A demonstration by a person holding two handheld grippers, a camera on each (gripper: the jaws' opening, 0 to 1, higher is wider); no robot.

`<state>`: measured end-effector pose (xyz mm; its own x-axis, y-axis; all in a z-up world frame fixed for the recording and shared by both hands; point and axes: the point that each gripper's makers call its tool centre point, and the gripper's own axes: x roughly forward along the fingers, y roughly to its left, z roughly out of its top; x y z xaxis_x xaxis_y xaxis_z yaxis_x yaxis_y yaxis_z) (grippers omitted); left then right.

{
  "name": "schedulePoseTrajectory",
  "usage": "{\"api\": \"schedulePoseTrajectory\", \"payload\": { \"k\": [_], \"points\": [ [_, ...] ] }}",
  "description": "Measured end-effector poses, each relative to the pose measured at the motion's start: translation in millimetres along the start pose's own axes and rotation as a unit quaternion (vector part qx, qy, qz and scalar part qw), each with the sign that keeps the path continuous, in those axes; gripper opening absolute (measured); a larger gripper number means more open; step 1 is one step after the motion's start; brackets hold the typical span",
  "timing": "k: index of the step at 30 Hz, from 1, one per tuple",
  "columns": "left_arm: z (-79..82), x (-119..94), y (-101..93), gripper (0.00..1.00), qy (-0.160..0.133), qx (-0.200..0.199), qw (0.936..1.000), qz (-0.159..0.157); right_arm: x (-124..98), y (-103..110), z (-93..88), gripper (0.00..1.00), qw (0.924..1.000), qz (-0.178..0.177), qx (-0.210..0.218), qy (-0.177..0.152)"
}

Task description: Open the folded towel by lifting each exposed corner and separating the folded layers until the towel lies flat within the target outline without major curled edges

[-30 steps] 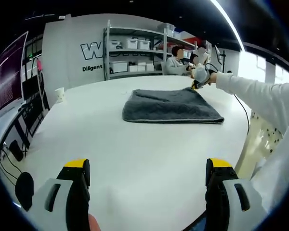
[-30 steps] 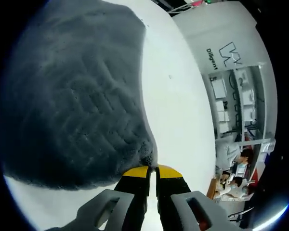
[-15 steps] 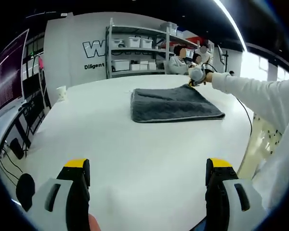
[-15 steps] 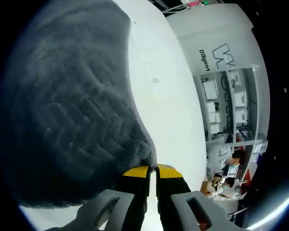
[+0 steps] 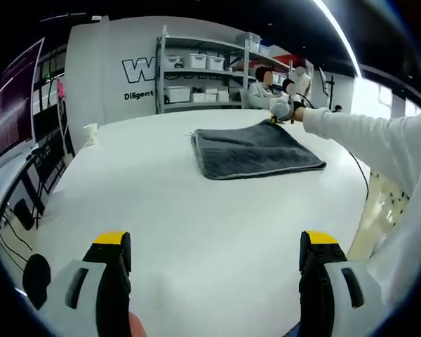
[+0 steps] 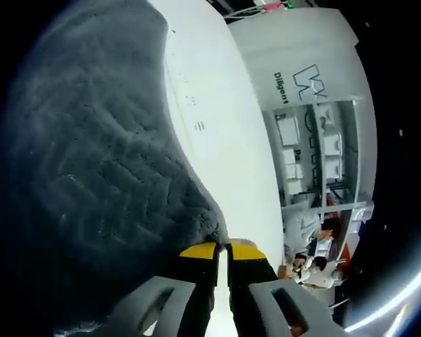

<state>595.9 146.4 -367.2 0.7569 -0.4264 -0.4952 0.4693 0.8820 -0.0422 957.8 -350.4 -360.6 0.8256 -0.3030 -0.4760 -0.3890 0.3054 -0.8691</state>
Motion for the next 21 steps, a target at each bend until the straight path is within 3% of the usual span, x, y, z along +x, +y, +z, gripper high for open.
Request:
{"api": "schedulePoseTrajectory", "payload": {
  "k": [10,21],
  "points": [
    [0.0,0.7,0.1,0.99,0.004,-0.001,1.0000,0.003,-0.3,-2.1,-0.5,0.00,0.9997,-0.018,0.015,0.004],
    [1.2,0.3,-1.6,0.99,0.004,0.001,1.0000,0.001,-7.2,20.9,-9.6,0.00,0.9998,0.011,0.009,0.012]
  ]
}}
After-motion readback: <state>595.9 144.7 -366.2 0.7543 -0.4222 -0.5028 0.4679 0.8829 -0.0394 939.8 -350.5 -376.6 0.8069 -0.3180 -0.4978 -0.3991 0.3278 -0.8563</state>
